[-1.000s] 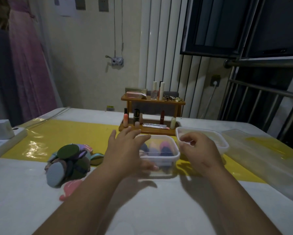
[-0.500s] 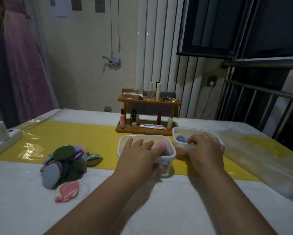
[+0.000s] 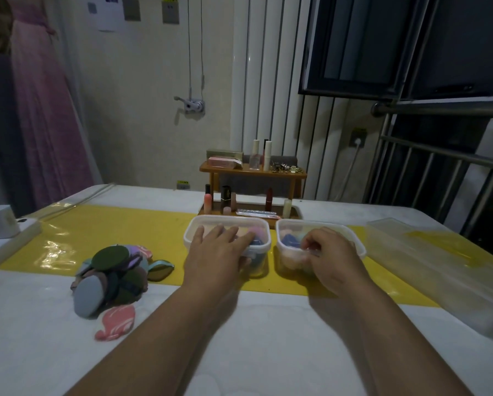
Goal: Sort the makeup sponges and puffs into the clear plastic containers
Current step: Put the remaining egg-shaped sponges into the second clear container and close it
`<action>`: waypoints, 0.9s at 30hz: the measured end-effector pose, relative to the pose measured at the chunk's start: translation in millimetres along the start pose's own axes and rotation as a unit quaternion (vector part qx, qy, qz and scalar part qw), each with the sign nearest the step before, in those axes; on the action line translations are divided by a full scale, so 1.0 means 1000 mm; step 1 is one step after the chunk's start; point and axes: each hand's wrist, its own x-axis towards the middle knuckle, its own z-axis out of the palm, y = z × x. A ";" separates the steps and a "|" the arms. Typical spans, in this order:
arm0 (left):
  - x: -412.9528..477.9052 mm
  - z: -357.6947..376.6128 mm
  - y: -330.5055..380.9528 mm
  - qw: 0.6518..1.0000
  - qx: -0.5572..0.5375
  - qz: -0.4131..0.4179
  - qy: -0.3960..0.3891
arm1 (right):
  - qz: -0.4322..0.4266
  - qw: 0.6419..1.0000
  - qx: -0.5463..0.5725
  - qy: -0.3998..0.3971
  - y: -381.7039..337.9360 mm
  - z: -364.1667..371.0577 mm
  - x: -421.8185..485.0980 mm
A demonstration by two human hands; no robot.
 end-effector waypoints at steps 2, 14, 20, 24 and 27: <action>0.000 0.001 -0.002 1.000 0.017 -0.019 0.009 | -0.022 1.000 0.012 -0.001 -0.006 0.000 -0.002; -0.004 0.010 0.002 0.994 -0.009 -0.111 -0.002 | -0.122 0.979 -0.163 -0.024 -0.030 0.022 -0.014; 0.002 0.020 0.000 0.991 -0.005 -0.129 0.015 | -0.136 0.977 -0.162 -0.029 -0.028 0.032 -0.005; 0.001 0.020 0.005 0.991 0.006 -0.134 0.019 | -0.145 0.978 -0.146 -0.025 -0.026 0.031 -0.007; 0.001 0.014 0.007 0.993 0.003 -0.119 0.007 | -0.135 0.985 -0.108 -0.021 -0.025 0.024 -0.008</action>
